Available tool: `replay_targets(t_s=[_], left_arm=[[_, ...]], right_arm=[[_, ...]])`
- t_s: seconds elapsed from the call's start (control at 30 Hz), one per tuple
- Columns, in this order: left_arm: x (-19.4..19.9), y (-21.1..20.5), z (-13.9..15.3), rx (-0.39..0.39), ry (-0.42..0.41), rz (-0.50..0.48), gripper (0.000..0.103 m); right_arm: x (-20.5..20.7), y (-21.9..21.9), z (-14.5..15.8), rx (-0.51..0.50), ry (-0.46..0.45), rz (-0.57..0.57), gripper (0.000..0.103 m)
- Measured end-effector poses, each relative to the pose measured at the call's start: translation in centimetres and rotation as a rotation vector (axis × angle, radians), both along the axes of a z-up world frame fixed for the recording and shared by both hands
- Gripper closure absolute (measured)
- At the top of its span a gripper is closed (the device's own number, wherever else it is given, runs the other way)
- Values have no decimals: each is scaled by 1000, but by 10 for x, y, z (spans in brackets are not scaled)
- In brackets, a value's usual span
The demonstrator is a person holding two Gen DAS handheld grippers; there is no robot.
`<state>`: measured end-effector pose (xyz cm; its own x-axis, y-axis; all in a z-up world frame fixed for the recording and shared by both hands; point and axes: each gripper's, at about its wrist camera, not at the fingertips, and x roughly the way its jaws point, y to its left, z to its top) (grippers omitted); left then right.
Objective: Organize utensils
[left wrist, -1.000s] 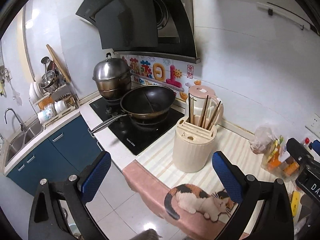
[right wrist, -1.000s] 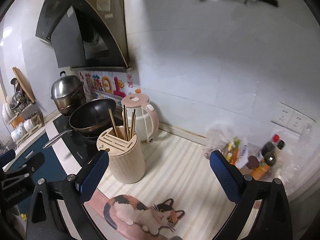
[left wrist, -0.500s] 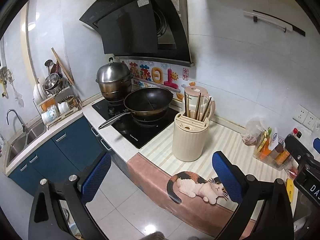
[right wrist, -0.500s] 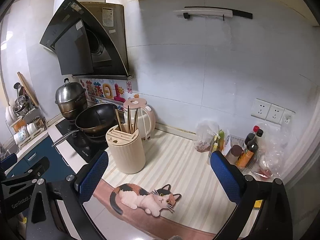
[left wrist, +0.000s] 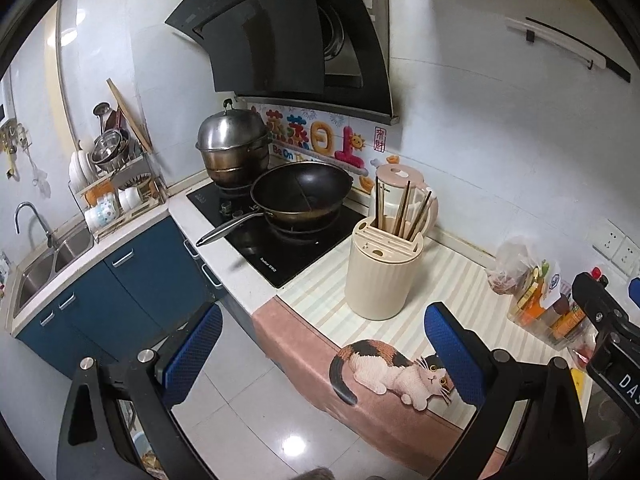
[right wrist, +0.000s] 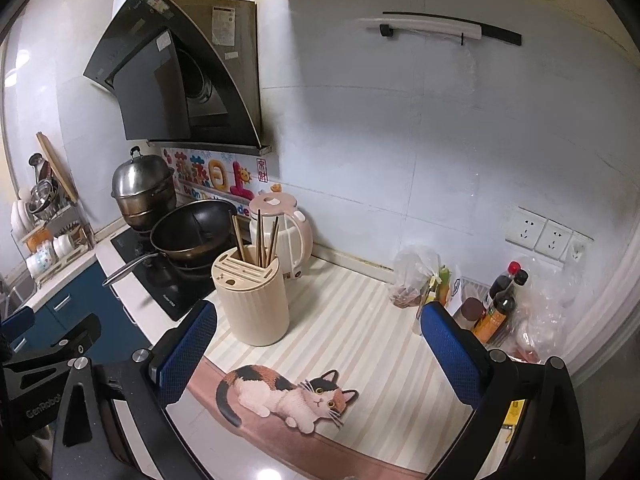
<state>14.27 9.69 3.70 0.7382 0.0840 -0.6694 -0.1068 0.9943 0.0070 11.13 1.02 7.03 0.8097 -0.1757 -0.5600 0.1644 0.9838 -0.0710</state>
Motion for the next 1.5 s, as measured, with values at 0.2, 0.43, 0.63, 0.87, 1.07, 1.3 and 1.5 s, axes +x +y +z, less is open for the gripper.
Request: replay_targets(t_s=[0.2, 0.43, 0.63, 0.87, 1.07, 1.3, 1.5], left_arm=[[8, -2, -4, -4, 23, 0, 0], [10, -3, -8, 0, 42, 7, 0], [10, 0, -9, 0, 47, 13, 0], [9, 0, -10, 1, 48, 14, 0], [9, -1, -10, 1, 46, 16, 0], [9, -2, -10, 2, 46, 16, 0], [8, 0, -9, 3, 43, 15, 0]], right_arm=[[13, -4, -5, -4, 25, 9, 0], [21, -4, -10, -3, 43, 22, 0], [22, -1, -15, -1, 58, 36, 0], [22, 0, -17, -1, 63, 38, 0], [20, 0, -21, -2, 72, 42, 0], [20, 3, -26, 0, 86, 54, 0], [20, 3, -25, 3, 86, 54, 0]])
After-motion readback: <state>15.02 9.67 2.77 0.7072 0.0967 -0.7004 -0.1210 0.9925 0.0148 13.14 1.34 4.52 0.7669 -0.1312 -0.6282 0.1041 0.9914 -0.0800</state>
